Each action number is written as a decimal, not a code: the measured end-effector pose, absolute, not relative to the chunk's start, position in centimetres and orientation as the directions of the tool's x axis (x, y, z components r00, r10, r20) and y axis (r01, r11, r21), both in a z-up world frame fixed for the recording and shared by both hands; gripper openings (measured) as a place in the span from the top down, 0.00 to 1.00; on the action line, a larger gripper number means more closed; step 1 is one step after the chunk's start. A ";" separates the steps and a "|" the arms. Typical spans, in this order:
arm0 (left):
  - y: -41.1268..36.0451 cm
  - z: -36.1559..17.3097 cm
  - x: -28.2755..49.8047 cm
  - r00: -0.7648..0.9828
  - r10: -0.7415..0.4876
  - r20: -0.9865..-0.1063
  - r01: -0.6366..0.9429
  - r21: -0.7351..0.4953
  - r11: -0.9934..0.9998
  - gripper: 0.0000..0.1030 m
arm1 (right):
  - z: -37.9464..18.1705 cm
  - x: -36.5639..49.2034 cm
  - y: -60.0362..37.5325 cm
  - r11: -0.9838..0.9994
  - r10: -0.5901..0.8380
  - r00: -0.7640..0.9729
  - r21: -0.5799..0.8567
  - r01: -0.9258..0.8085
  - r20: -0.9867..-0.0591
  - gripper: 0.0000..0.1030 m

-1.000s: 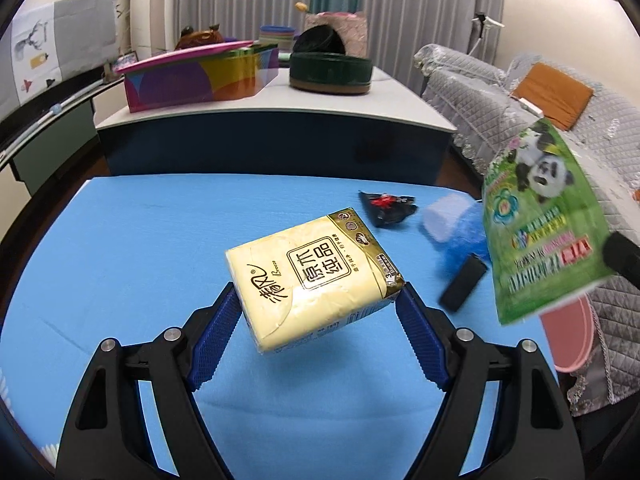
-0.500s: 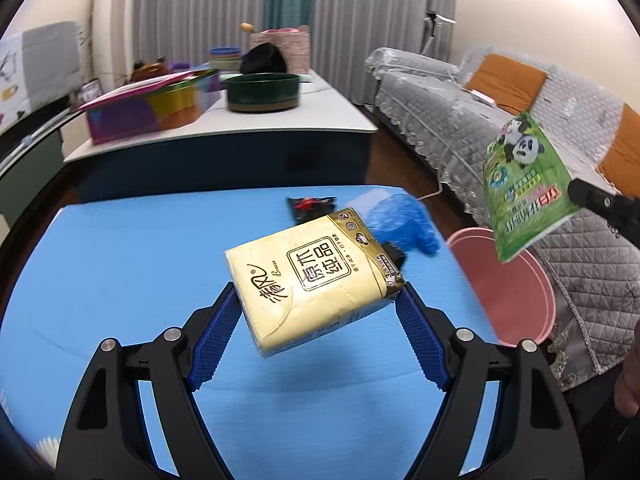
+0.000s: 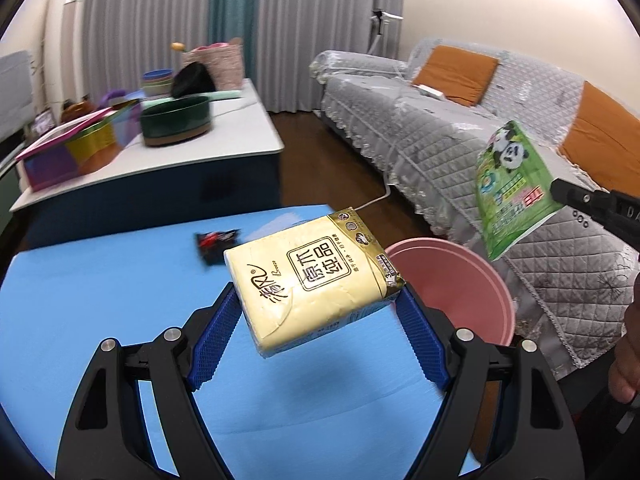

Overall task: Collect trash
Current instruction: 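Carry the tissue pack and green packet in both tools over the pink bin, then open both tools to drop the tissue pack and green packet into the bin, then bring both open tools back over the remaining trash on the table, then close the right tool on the black strap, then close the left tool on the black-red wrapper, then lift and carry the black strap and black-red wrapper over the pink bin, then carry the black strap and black-red wrapper in both tools over the pink bin, then open both tools to drop the strap and wrapper into the bin, then bring both open tools back over the blue bag and white foam sleeve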

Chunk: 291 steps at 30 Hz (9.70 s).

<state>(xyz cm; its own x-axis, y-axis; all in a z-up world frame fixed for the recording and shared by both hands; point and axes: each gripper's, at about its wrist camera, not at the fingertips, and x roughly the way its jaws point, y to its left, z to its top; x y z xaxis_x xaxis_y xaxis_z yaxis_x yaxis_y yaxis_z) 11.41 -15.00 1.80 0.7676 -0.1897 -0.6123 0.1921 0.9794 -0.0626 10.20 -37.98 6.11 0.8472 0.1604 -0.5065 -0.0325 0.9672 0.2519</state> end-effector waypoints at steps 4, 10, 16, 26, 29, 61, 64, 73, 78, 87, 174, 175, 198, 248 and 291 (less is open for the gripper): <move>-17.8 1.6 12.5 0.758 -0.237 -0.608 0.252 -0.062 0.966 0.26 | 5.4 10.6 -39.1 0.970 0.139 0.842 0.243 -0.010 -0.522 0.99; -21.5 0.6 14.4 0.734 -0.297 -0.611 0.327 -0.066 0.943 0.26 | 3.6 11.5 -41.6 0.967 0.107 0.826 0.251 0.043 -0.554 0.99; -24.3 -1.2 16.1 0.702 -0.325 -0.634 0.371 -0.063 0.926 0.26 | 2.0 12.8 -42.9 0.964 0.101 0.807 0.259 0.067 -0.582 0.99; -26.2 -3.5 17.9 0.670 -0.328 -0.666 0.389 -0.061 0.919 0.26 | 0.4 14.4 -43.1 0.960 0.112 0.786 0.269 0.071 -0.608 0.99; -26.7 -3.8 18.2 0.661 -0.325 -0.676 0.391 -0.059 0.918 0.25 | 0.2 14.6 -43.4 0.958 0.100 0.783 0.272 0.091 -0.614 0.98; -11.1 2.7 13.8 0.763 -0.190 -0.617 0.200 -0.054 0.978 0.22 | 3.5 12.0 -37.7 0.925 0.161 0.838 0.375 0.056 -0.522 0.56; -8.0 3.3 13.2 0.777 -0.158 -0.609 0.161 -0.050 0.986 0.22 | 3.4 12.1 -36.2 0.917 0.196 0.835 0.398 0.031 -0.515 0.57; -0.7 1.4 13.8 0.785 -0.056 -0.617 0.000 -0.091 0.996 0.32 | 1.0 13.4 -27.9 0.923 0.304 0.775 0.372 -0.097 -0.553 0.59; 0.9 -0.2 14.8 0.772 -0.044 -0.634 -0.034 -0.111 0.993 0.42 | -0.9 14.9 -25.0 0.923 0.336 0.736 0.361 -0.133 -0.588 0.59; 1.7 -1.6 16.6 0.766 -0.039 -0.642 -0.050 -0.121 0.991 0.45 | -4.2 18.1 -21.8 0.922 0.368 0.662 0.348 -0.169 -0.653 0.58; 2.8 1.9 8.2 0.762 -0.064 -0.645 -0.059 -0.168 0.984 0.92 | 3.1 10.0 -17.7 0.895 0.426 0.641 0.196 -0.400 -0.639 0.96; 2.7 2.0 8.1 0.764 -0.067 -0.642 -0.056 -0.169 0.984 0.92 | 4.0 9.7 -17.7 0.892 0.429 0.642 0.186 -0.412 -0.636 0.96; -2.6 1.2 8.2 0.769 -0.147 -0.623 0.058 -0.161 0.985 0.92 | 5.0 10.3 -29.7 0.939 0.341 0.741 0.182 -0.291 -0.578 0.96; -25.0 -3.4 18.0 0.630 -0.323 -0.706 0.351 -0.113 0.930 0.92 | 2.3 16.5 -42.0 0.960 0.201 0.781 0.276 -0.038 -0.591 0.96; -14.0 -2.9 16.3 0.703 -0.183 -0.688 0.127 -0.132 0.983 0.57 | 1.9 17.2 -38.9 0.958 0.199 0.783 0.286 -0.029 -0.589 0.54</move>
